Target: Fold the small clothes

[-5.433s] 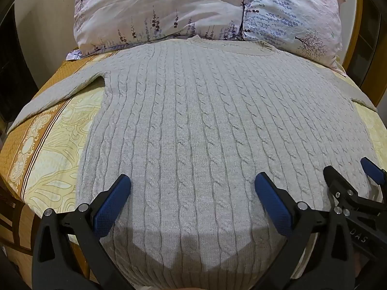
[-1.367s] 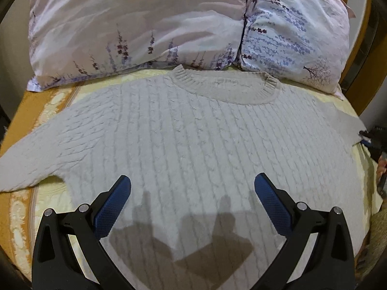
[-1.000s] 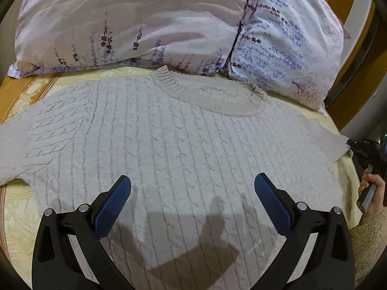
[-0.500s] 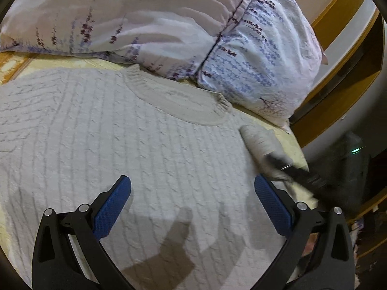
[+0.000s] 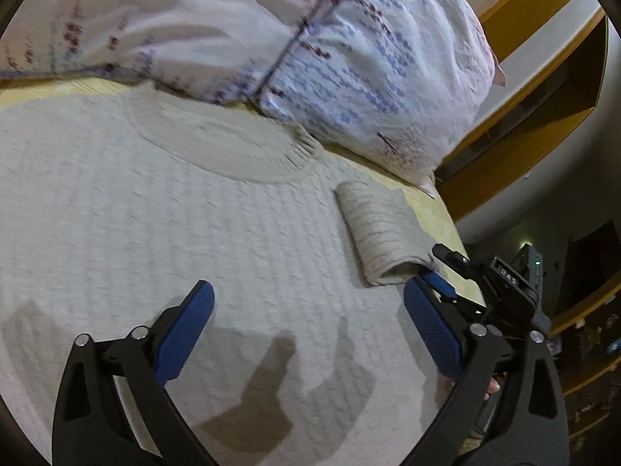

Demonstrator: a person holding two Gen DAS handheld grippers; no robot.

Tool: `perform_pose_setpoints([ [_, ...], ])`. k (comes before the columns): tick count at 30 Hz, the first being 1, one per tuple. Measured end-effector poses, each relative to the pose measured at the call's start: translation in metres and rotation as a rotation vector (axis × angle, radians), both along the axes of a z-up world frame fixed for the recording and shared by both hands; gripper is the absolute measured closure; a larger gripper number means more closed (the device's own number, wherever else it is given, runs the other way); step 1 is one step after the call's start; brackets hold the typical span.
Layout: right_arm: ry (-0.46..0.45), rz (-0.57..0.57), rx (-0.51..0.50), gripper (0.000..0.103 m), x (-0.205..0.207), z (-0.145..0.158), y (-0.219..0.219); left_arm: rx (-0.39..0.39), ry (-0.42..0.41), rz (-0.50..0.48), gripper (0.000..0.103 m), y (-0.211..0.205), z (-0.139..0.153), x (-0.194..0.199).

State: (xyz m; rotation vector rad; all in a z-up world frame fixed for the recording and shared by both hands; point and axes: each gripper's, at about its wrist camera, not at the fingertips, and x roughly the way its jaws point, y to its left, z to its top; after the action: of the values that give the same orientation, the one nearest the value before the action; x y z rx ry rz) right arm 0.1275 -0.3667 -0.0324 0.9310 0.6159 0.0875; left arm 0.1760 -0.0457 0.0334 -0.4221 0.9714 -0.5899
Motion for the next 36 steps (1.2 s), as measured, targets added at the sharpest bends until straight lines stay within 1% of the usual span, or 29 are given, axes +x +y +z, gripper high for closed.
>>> perform_pose_setpoints([
  [3, 0.0, -0.051, 0.036, 0.063, -0.003, -0.002, -0.015, 0.003, 0.002, -0.017, 0.006, -0.01, -0.002, 0.0],
  [4, 0.006, -0.07, 0.028, 0.064, -0.004, -0.002, -0.019, 0.009, -0.003, -0.019, 0.006, -0.01, -0.003, -0.001],
  [6, 0.032, -0.143, -0.025, 0.065, -0.005, 0.0, -0.027, 0.018, -0.005, -0.015, 0.006, -0.008, -0.004, -0.002],
  [7, 0.038, -0.16, -0.038, 0.066, -0.006, 0.0, -0.028, 0.014, 0.001, -0.008, 0.006, -0.004, -0.005, -0.001],
  [8, 0.052, -0.192, -0.067, 0.075, -0.005, 0.001, -0.031, 0.007, 0.007, -0.001, 0.007, -0.001, -0.006, 0.0],
  [9, 0.057, -0.208, -0.093, 0.08, -0.005, 0.003, -0.033, -0.005, 0.015, 0.011, 0.007, 0.004, -0.007, 0.002],
  [10, 0.059, -0.22, -0.146, 0.087, -0.003, 0.009, -0.031, -0.014, 0.021, 0.016, 0.009, 0.008, -0.006, 0.005],
  [12, 0.038, -0.224, -0.231, 0.091, -0.002, 0.021, -0.022, -0.049, 0.035, 0.027, 0.012, 0.019, -0.005, 0.01],
  [13, 0.008, -0.21, -0.294, 0.093, 0.0, 0.033, -0.011, -0.064, 0.039, 0.032, 0.012, 0.023, -0.005, 0.013],
  [16, -0.078, -0.134, -0.4, 0.094, 0.005, 0.059, 0.022, -0.125, 0.054, 0.059, 0.012, 0.04, -0.004, 0.02],
  [18, -0.138, -0.026, -0.455, 0.094, 0.015, 0.074, 0.057, -0.174, 0.073, 0.077, 0.013, 0.05, -0.006, 0.026],
  [19, -0.152, 0.016, -0.467, 0.094, 0.019, 0.077, 0.069, -0.208, 0.088, 0.084, 0.013, 0.056, -0.008, 0.029],
  [20, -0.168, 0.092, -0.481, 0.094, 0.028, 0.079, 0.092, -0.23, 0.098, 0.09, 0.013, 0.059, -0.01, 0.03],
  [21, -0.173, 0.139, -0.484, 0.094, 0.033, 0.08, 0.105, -0.256, 0.106, 0.093, 0.013, 0.064, -0.012, 0.03],
  [22, -0.169, 0.249, -0.48, 0.093, 0.045, 0.077, 0.128, -0.287, 0.118, 0.105, 0.013, 0.069, -0.015, 0.032],
  [23, -0.148, 0.351, -0.468, 0.089, 0.055, 0.072, 0.147, -0.31, 0.129, 0.118, 0.013, 0.074, -0.018, 0.032],
  [24, -0.13, 0.414, -0.454, 0.087, 0.062, 0.067, 0.16, -0.326, 0.136, 0.13, 0.013, 0.078, -0.019, 0.032],
  [26, -0.082, 0.531, -0.41, 0.072, 0.075, 0.054, 0.181, -0.359, 0.15, 0.163, 0.014, 0.087, -0.024, 0.032],
  [27, -0.075, 0.549, -0.382, 0.068, 0.077, 0.05, 0.183, -0.37, 0.15, 0.17, 0.014, 0.09, -0.024, 0.032],
  [28, -0.081, 0.547, -0.357, 0.061, 0.077, 0.049, 0.181, -0.376, 0.148, 0.18, 0.014, 0.093, -0.024, 0.031],
  [29, -0.096, 0.541, -0.312, 0.056, 0.076, 0.049, 0.176, -0.371, 0.145, 0.187, 0.014, 0.094, -0.023, 0.031],
  [30, -0.102, 0.537, -0.277, 0.053, 0.074, 0.049, 0.17, -0.368, 0.143, 0.189, 0.014, 0.095, -0.023, 0.031],
  [32, -0.105, 0.517, -0.251, 0.05, 0.068, 0.052, 0.158, -0.36, 0.147, 0.193, 0.014, 0.094, -0.023, 0.033],
  [36, -0.1, 0.44, -0.253, 0.049, 0.037, 0.055, 0.127, -0.321, 0.162, 0.174, 0.014, 0.079, -0.018, 0.045],
])
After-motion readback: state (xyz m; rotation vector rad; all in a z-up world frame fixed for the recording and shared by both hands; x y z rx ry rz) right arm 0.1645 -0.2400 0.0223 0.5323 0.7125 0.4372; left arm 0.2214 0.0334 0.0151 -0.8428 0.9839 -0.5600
